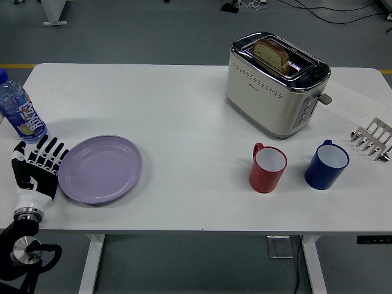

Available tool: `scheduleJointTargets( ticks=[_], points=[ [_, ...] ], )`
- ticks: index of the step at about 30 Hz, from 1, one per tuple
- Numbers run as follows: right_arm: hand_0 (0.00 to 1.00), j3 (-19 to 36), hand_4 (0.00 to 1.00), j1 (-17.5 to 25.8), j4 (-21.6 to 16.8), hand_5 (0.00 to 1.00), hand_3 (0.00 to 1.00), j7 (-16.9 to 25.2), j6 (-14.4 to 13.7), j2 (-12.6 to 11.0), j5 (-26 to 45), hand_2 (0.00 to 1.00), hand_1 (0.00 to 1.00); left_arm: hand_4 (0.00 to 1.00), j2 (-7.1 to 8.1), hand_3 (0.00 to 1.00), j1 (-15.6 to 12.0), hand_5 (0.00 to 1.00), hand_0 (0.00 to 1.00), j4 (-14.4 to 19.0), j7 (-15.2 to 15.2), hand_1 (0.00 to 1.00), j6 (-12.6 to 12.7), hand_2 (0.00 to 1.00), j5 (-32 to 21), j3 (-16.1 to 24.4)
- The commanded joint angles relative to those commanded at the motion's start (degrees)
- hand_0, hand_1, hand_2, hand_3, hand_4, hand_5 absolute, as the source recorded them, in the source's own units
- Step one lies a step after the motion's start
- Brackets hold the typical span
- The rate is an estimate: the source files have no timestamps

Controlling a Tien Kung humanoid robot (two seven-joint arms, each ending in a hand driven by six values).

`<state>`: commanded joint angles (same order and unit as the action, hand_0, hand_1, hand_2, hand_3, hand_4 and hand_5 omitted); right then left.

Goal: Push plate across desktop

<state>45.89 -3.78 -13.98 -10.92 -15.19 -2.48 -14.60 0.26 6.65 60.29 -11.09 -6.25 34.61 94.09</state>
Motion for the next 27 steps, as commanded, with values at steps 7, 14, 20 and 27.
scheduleJointTargets(
  ticks=[7,14,20,27],
  points=[
    [0.582,0.0,0.291,-0.1,0.0,0.575,0.598,0.0,0.1,-0.1,-0.2,0.612,0.521,0.586,-0.26,0.672,0.3,0.998,0.725,-0.2,-0.3,0.74,0.0,0.708,-0.2,-0.6],
    [0.582,0.1,0.291,-0.2,0.0,0.573,0.597,-0.1,0.1,-0.1,-0.4,0.613,0.521,0.585,-0.26,0.668,0.8,0.998,0.723,-0.3,-0.4,0.737,-0.1,0.704,-0.2,-1.0],
    [0.582,0.1,0.291,-0.3,0.0,0.571,0.598,-0.2,0.1,-0.1,-0.5,0.612,0.521,0.583,-0.26,0.668,1.0,0.998,0.722,-0.5,-0.4,0.737,-0.1,0.704,-0.4,-1.9],
    [0.582,0.1,0.292,-0.3,0.0,0.57,0.598,-0.2,0.2,-0.2,-0.7,0.612,0.521,0.584,-0.26,0.667,1.2,0.998,0.721,-0.4,-0.4,0.736,-0.1,0.703,-0.6,-3.5]
  ],
)
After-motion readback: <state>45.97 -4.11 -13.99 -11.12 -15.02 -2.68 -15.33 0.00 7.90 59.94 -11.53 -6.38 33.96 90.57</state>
